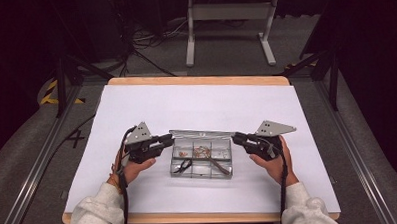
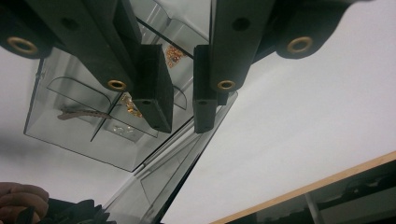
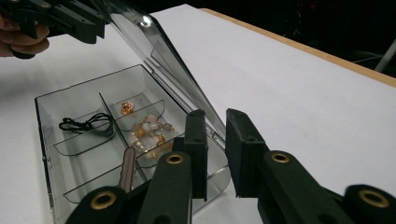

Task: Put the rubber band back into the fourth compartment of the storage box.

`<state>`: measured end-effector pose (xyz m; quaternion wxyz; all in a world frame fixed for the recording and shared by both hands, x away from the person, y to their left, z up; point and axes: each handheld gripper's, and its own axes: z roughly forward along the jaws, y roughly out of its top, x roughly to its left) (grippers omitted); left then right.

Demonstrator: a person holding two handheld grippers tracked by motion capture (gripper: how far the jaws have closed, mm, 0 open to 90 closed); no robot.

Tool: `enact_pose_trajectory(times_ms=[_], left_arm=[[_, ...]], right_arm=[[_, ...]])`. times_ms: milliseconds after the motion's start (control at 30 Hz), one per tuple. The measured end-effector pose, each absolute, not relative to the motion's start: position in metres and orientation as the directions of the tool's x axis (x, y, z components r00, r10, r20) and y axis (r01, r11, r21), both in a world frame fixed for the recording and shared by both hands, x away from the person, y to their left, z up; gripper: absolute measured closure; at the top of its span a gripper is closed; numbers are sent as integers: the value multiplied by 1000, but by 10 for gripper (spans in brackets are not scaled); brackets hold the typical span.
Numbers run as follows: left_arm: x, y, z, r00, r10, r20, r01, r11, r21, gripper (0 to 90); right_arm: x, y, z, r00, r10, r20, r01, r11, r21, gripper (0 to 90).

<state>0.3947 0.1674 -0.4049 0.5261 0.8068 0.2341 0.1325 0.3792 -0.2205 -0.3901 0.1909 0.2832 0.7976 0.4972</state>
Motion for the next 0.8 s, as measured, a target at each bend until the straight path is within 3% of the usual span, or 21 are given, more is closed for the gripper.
enact_pose_trajectory(times_ms=[300, 533, 800], left_arm=[[393, 169, -403, 858, 512, -33, 233, -332, 914, 795], [392, 170, -403, 860, 509, -34, 233, -332, 914, 803], [390, 171, -404, 868, 496, -32, 230, -345, 910, 808]], right_arm=[[373, -221, -389, -756, 653, -38, 268, 361, 893, 817], [366, -224, -390, -759, 650, -30, 288, 377, 880, 899], [363, -215, -390, -785, 620, -23, 278, 385, 880, 900]])
